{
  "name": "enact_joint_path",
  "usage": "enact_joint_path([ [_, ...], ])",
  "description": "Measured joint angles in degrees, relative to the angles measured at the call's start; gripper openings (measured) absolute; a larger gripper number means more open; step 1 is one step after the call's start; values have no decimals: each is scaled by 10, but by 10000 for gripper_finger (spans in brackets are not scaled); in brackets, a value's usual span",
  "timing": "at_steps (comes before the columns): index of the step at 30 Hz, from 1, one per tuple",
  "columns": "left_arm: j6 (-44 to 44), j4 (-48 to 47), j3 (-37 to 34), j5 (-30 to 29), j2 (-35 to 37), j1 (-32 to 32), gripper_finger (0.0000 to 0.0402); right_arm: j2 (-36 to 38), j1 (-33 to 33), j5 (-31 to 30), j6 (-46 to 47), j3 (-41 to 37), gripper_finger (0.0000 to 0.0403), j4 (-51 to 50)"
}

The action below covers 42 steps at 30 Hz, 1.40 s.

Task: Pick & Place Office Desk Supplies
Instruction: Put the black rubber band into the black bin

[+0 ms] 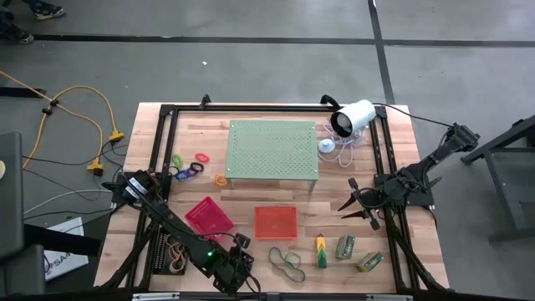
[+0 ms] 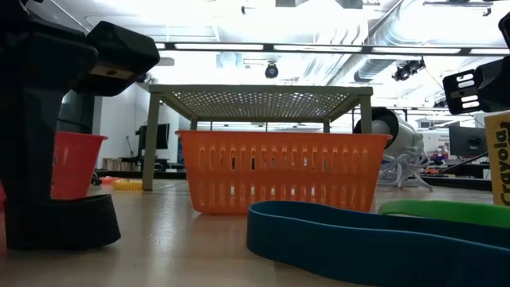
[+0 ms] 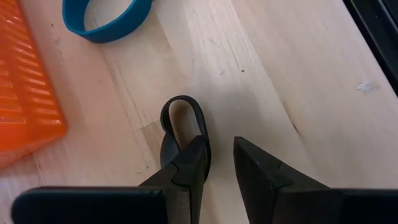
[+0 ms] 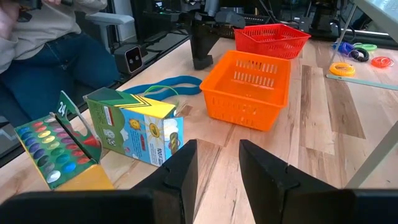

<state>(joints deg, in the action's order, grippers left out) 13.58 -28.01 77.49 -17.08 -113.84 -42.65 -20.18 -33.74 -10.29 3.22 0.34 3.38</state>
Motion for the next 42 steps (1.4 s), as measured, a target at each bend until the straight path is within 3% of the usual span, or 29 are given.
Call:
enact_joint_path([
  [9,1,0,0,0,0,0,5,0,0,0,0,0,106,0],
  [28,3,-10,0,-5,27,-3,1,0,0,0,0,0,106,0],
  [42,44,-103,1,-89,125,-63,1,0,0,0,0,0,106,0],
])
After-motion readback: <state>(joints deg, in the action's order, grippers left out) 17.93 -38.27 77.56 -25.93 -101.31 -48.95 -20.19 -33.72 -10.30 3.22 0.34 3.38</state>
